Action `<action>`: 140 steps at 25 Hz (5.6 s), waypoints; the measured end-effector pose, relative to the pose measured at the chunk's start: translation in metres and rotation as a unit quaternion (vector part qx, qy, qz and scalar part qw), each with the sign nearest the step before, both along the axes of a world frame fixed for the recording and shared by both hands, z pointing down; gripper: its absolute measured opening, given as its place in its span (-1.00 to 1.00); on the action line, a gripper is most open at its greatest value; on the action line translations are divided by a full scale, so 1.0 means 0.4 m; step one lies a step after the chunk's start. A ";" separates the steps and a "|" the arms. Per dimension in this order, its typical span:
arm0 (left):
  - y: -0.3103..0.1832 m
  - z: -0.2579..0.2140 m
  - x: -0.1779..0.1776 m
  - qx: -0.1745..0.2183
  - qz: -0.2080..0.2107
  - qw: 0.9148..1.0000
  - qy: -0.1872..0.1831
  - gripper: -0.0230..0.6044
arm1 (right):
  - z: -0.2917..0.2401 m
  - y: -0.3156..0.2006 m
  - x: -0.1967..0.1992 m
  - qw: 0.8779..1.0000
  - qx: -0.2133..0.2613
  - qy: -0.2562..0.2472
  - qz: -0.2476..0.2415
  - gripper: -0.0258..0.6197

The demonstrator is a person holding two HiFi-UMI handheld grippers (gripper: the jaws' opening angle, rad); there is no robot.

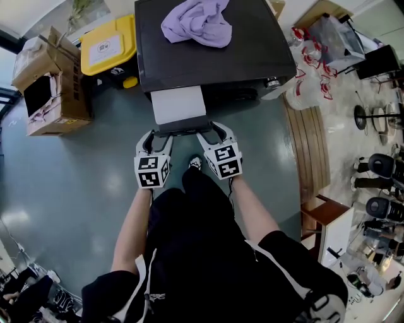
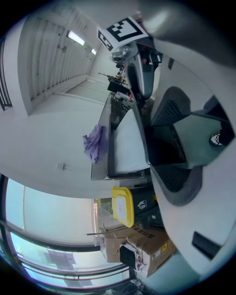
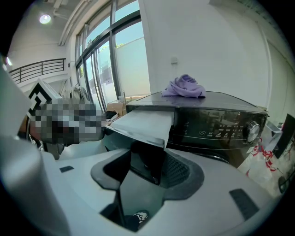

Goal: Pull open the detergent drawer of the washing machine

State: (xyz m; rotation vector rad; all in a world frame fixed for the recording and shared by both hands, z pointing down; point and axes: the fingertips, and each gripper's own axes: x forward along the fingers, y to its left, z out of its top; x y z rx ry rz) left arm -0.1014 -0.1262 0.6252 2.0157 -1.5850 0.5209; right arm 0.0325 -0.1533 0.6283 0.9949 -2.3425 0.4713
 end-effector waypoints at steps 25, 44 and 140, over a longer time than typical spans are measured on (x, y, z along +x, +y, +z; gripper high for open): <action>0.054 0.003 0.012 -0.007 0.000 1.000 -0.003 -0.10 | 0.009 0.056 0.015 1.000 -0.012 0.002 0.011 -0.24; 0.100 0.011 0.011 -0.009 0.015 1.000 -0.001 -0.10 | 0.014 0.108 0.016 1.000 -0.011 0.009 0.026 -0.23; 0.268 0.003 0.045 -0.004 0.032 0.999 0.002 -0.11 | 0.014 0.280 0.052 0.999 -0.008 0.019 0.050 -0.23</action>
